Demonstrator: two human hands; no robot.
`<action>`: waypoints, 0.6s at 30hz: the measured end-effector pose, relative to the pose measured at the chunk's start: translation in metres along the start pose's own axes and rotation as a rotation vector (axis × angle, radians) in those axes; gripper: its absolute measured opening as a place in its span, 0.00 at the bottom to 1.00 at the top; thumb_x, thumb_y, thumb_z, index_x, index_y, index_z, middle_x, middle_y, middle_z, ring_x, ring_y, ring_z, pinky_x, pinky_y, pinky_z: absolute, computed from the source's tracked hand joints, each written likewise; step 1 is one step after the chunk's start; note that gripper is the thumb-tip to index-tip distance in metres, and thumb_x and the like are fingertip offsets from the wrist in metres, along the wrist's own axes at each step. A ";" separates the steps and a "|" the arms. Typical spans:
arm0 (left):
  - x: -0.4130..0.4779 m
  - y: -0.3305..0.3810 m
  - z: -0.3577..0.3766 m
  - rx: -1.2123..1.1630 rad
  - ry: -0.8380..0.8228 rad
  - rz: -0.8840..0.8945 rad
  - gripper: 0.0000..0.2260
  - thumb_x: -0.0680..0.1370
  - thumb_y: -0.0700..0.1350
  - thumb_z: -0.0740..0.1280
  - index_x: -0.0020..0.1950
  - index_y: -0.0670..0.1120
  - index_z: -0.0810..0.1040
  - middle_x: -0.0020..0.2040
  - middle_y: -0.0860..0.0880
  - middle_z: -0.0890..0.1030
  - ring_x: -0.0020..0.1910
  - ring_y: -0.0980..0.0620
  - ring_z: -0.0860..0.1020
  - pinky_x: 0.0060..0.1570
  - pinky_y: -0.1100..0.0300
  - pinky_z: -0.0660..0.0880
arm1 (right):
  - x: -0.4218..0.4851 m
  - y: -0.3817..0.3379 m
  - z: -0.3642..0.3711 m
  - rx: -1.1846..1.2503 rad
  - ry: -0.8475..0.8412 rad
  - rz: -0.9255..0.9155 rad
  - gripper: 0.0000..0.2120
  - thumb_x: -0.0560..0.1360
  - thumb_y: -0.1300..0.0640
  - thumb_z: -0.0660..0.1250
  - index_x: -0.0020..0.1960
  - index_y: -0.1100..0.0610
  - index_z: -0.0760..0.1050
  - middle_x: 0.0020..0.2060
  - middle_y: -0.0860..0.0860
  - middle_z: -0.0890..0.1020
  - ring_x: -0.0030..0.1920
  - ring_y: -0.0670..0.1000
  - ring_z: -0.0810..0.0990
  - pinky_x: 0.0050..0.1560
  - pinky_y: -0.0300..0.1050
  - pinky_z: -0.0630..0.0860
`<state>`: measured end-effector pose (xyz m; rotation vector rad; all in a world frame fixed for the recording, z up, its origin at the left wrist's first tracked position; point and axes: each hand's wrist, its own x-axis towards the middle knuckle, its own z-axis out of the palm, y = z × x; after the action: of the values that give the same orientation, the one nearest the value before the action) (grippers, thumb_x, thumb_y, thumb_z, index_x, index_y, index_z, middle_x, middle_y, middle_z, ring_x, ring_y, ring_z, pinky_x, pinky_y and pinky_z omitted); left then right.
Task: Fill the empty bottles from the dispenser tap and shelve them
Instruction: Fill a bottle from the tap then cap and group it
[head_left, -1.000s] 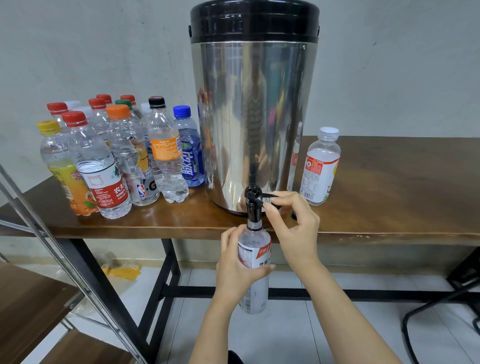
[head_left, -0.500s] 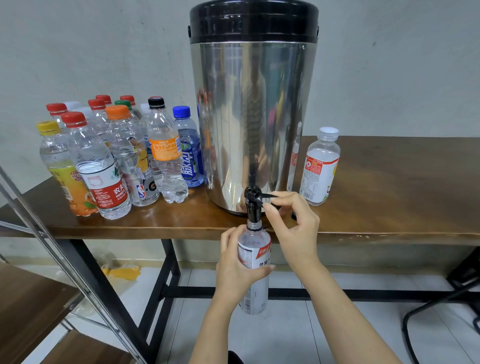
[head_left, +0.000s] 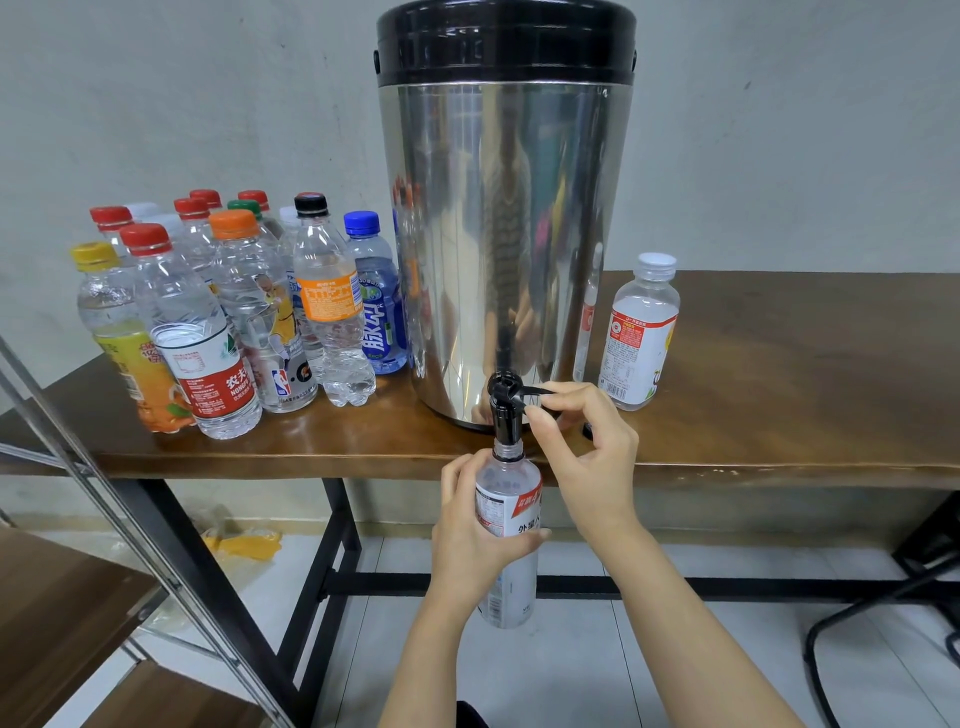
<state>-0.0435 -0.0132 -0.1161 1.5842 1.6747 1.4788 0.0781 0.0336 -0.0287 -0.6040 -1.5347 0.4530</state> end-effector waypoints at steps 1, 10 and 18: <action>0.000 0.000 0.000 0.000 0.001 0.001 0.41 0.60 0.52 0.83 0.62 0.70 0.61 0.63 0.62 0.65 0.63 0.63 0.70 0.49 0.74 0.72 | 0.000 0.000 0.000 0.000 -0.002 -0.001 0.06 0.74 0.51 0.68 0.46 0.54 0.78 0.48 0.41 0.81 0.51 0.43 0.79 0.48 0.30 0.72; 0.000 0.000 0.000 0.006 0.007 0.001 0.41 0.59 0.55 0.82 0.63 0.71 0.61 0.63 0.63 0.65 0.62 0.67 0.69 0.50 0.73 0.71 | 0.000 -0.001 -0.001 -0.013 -0.002 0.003 0.10 0.75 0.50 0.68 0.46 0.57 0.79 0.48 0.41 0.80 0.50 0.43 0.79 0.47 0.29 0.72; -0.001 0.003 0.000 -0.012 0.004 0.002 0.39 0.57 0.59 0.79 0.62 0.71 0.62 0.63 0.63 0.65 0.62 0.63 0.70 0.53 0.69 0.73 | -0.001 0.002 -0.001 -0.009 0.002 0.009 0.09 0.75 0.51 0.69 0.46 0.56 0.80 0.48 0.47 0.82 0.51 0.46 0.80 0.47 0.35 0.75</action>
<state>-0.0421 -0.0143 -0.1138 1.5781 1.6635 1.4921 0.0789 0.0348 -0.0303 -0.6181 -1.5332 0.4524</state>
